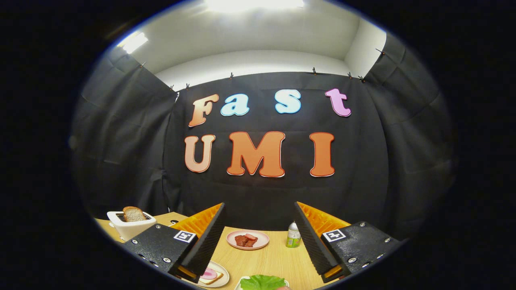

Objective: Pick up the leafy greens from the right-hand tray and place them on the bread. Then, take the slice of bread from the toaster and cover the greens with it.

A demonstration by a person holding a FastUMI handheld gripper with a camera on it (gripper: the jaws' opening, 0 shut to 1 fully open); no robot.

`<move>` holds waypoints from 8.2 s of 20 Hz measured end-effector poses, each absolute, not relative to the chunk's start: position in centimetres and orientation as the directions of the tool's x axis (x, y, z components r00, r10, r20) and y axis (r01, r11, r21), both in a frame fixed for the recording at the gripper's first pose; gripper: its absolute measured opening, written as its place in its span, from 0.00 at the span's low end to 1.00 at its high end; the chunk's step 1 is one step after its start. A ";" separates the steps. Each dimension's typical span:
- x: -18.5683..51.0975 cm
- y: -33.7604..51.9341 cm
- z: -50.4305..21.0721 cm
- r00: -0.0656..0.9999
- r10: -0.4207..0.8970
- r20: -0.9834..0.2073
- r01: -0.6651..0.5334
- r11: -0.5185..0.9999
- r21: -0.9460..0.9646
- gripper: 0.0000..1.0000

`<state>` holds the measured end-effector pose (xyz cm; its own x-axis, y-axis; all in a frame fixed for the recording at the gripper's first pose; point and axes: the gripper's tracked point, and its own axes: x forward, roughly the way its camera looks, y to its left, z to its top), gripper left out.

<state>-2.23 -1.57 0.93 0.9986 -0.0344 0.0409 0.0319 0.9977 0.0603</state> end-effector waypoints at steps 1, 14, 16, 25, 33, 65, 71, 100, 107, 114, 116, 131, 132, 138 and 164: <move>-2.4 -1.6 0.2 0.999 -0.040 0.025 0.039 0.998 0.058 0.98; -3.0 0.9 -14.8 0.902 0.097 -0.421 -0.046 0.990 0.131 0.99; -2.9 1.2 -16.9 0.864 0.117 -0.489 -0.044 0.986 0.159 0.99; -5.7 2.4 -25.2 0.598 0.150 -0.788 -0.112 0.988 0.103 0.98; -7.0 1.9 -29.0 0.446 0.132 -0.885 -0.114 0.989 0.090 0.90; -4.9 4.3 -26.1 0.375 0.208 -0.903 -0.132 0.977 0.170 0.06; -3.8 7.5 -23.2 0.408 0.273 -0.871 -0.176 0.960 0.218 0.06; -3.5 18.5 -26.8 0.284 0.364 -0.887 -0.307 0.911 0.275 0.50; -2.8 19.7 -22.3 0.348 0.373 -0.860 -0.290 0.915 0.279 0.75; -1.9 23.1 -16.8 0.359 0.416 -0.835 -0.295 0.900 0.321 0.88; -1.0 23.9 -15.1 0.378 0.415 -0.827 -0.302 0.900 0.314 0.89; 3.3 35.9 -7.8 0.318 0.473 -0.822 -0.355 0.863 0.359 0.91; 3.6 36.7 -7.9 0.314 0.469 -0.826 -0.358 0.864 0.354 0.89; 4.8 41.3 -7.7 0.280 0.489 -0.826 -0.373 0.848 0.376 0.86; 4.9 41.0 -10.8 0.305 0.393 -0.868 -0.364 0.890 0.275 0.16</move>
<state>4.94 41.04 -10.75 0.3049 0.3930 -0.8675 -0.3636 0.8900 0.2753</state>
